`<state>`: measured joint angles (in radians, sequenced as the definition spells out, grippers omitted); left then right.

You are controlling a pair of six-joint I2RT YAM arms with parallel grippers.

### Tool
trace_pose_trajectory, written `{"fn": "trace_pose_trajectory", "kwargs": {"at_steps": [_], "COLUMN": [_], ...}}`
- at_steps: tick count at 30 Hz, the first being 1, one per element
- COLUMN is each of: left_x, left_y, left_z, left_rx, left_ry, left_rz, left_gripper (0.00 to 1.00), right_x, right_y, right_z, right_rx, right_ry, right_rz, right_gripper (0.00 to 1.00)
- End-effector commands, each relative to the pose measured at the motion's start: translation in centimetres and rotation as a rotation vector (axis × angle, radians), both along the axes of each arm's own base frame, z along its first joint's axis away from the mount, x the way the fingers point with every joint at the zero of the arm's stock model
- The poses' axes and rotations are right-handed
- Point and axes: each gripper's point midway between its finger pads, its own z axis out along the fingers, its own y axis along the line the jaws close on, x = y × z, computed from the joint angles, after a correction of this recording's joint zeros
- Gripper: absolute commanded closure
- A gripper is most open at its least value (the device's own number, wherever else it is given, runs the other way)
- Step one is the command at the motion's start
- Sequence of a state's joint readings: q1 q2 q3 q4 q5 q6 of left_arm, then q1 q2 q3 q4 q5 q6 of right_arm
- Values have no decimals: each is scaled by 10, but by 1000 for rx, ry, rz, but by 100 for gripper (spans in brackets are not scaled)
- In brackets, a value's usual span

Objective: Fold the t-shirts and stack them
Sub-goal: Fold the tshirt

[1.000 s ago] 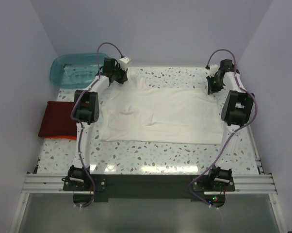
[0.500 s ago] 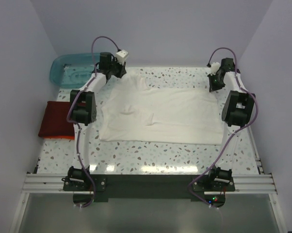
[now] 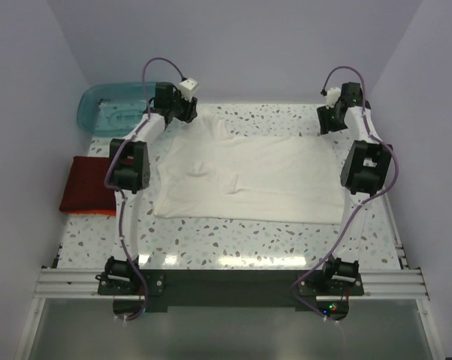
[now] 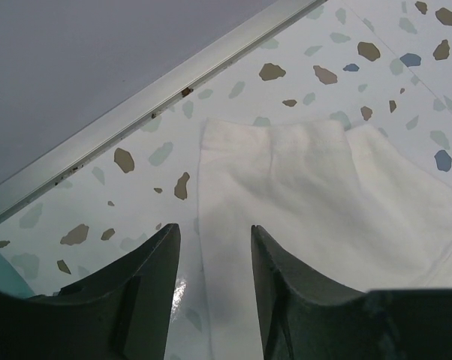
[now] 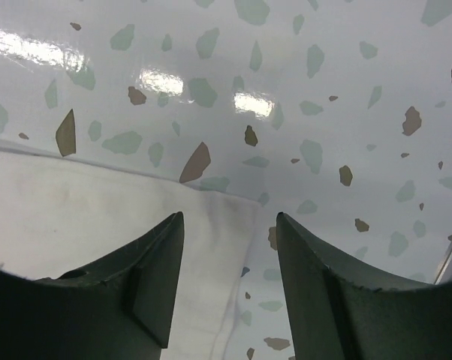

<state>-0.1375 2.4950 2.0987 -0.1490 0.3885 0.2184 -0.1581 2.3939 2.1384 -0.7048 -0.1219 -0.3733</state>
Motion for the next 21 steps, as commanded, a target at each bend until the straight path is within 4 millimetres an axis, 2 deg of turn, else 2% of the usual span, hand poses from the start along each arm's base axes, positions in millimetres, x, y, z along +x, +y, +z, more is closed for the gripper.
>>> {"fn": "trace_pose_trajectory", "kwargs": {"at_steps": [1,5,9,16,21], "left_x": [12,14,18,8,13], "left_y": [0,2,5,-6,-5], "left_z": [14,2,-12,-34,-40], "left_rx": [-15,19,45,84,109], "left_ry": [-44,-18,17,61,62], "left_rz": [14,36,58,14,21], "left_gripper": [51,43,40,40,37], "right_x": [13,8,0,-7,-9], "right_y": [3,0,1,2,3], "right_z": [-1,-17,-30,-36,-39], "right_rx": [2,-15,-10,-8,-2], "right_ry": [-22,19,66,97,111], "right_rz": [-22,-22,-9,1,3], "right_gripper": [45,48,52,60,66]}}
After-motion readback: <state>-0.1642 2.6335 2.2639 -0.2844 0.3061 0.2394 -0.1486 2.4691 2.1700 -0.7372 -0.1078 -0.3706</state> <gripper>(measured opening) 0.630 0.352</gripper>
